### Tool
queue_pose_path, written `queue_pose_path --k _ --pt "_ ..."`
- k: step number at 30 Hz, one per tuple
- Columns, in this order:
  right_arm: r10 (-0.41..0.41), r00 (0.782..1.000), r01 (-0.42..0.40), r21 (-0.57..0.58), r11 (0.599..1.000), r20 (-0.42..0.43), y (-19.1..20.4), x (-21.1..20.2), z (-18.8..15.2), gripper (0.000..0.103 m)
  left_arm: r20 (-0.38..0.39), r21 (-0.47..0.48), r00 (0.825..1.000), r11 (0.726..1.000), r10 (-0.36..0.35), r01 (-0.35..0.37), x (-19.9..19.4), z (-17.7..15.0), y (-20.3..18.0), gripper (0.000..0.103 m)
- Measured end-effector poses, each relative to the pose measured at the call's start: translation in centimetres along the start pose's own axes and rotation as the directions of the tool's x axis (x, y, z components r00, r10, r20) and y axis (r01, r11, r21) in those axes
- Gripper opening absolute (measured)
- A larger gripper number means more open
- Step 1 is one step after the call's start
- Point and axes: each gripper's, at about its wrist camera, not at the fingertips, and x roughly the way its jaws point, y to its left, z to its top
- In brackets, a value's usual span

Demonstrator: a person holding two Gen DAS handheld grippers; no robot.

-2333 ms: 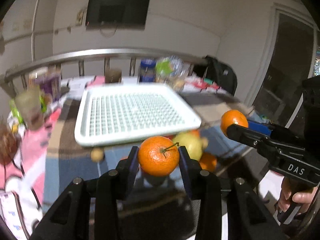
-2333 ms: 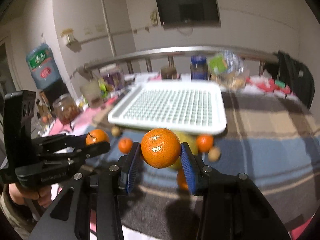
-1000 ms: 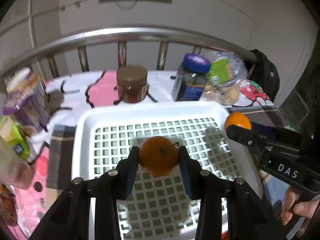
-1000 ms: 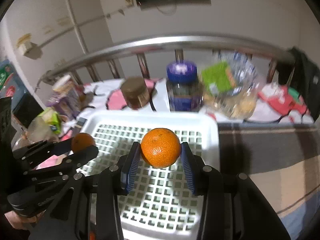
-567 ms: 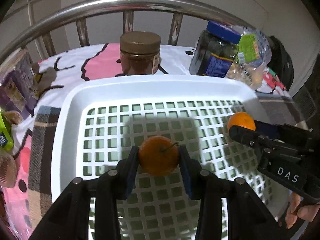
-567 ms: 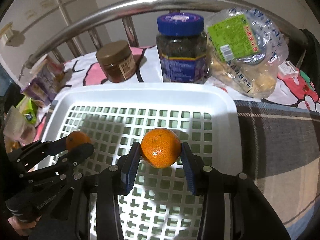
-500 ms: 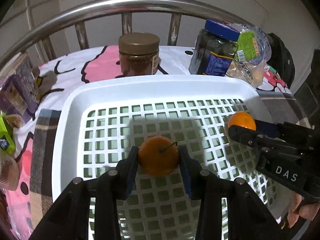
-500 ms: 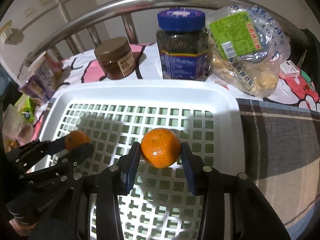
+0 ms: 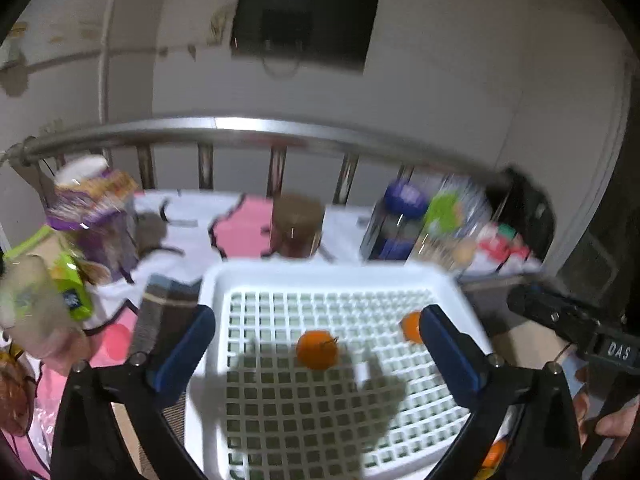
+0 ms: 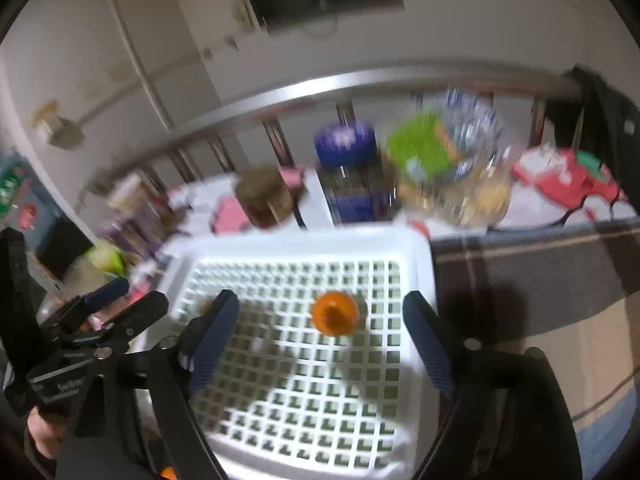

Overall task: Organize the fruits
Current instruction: 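Open both tools to drop the tangerines into the tray, then withdraw, then grasp a tangerine with the left tool while the right tool grasps another tangerine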

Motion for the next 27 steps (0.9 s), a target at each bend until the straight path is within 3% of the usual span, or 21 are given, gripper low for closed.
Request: queue_pose_path --k 2,8,18,27 --pt "0.026 0.997 -0.025 -0.006 1.0 0.069 0.7 -2.6 -0.5 0.099 0.066 -0.013 0.998 1.0 -0.022 0.023 -2.5 -0.1 0.0 0.103" --pt "0.11 0.973 -0.104 -0.041 0.994 0.204 2.4 -8.9 -3.3 0.102 0.148 0.033 0.987 0.998 -0.058 0.053 -7.8 -2.5 -1.0 0.103" --pt "0.18 0.945 -0.167 -0.069 0.984 0.274 3.9 -14.4 -8.2 0.103 0.154 0.101 0.98 0.989 -0.126 0.111 -12.5 -6.6 -2.3 0.103" --pt "0.136 0.943 -0.092 -0.156 0.984 0.305 4.6 -17.2 -12.8 0.103 0.134 0.127 0.975 0.979 -0.176 0.159 -14.7 -10.2 -1.8 0.103"
